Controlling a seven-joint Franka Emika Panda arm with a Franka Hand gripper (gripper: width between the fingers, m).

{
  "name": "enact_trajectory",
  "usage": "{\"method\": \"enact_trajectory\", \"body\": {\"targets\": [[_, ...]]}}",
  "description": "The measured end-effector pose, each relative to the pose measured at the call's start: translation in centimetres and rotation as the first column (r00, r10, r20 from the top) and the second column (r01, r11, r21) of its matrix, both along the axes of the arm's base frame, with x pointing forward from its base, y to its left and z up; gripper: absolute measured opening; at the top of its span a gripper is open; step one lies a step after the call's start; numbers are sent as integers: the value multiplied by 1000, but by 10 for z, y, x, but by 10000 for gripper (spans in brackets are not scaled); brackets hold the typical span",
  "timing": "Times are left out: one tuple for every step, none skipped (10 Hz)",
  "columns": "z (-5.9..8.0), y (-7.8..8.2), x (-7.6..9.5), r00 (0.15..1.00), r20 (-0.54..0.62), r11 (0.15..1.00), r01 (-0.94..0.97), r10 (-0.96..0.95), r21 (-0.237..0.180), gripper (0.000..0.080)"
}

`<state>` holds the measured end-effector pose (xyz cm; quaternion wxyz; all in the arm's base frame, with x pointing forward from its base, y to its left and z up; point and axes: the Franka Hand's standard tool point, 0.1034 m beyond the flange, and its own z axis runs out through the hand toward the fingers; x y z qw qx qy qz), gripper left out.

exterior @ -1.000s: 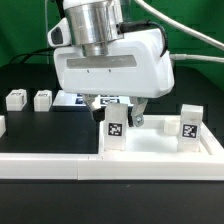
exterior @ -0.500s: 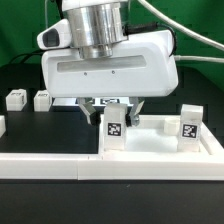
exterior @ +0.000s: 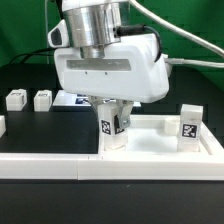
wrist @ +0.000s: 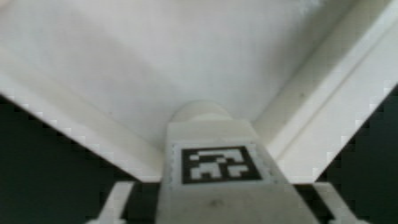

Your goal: Assemble square table

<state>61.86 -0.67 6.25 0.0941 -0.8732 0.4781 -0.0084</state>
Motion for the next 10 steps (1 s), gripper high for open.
{"method": "enact_trajectory", "body": {"targets": [[-1, 2, 4, 981, -51, 982, 187, -186, 22, 287], [-1, 4, 4, 917, -114, 921, 388, -382, 34, 287], [-1, 8, 3, 807, -173, 815, 578, -565, 36, 287], [-1, 11, 4, 679, -216, 688, 724, -702, 41, 287], [0, 12, 7, 566, -245, 572, 819, -787, 56, 287], [-1, 12, 8, 499, -258, 504, 862, -827, 51, 287], [-1, 13, 8, 488, -259, 494, 868, -834, 48, 287], [-1, 13, 8, 485, -259, 491, 870, -835, 47, 287], [-1, 13, 8, 510, -254, 515, 856, -822, 52, 374], [-1, 13, 8, 512, -254, 517, 855, -821, 52, 510]]}}
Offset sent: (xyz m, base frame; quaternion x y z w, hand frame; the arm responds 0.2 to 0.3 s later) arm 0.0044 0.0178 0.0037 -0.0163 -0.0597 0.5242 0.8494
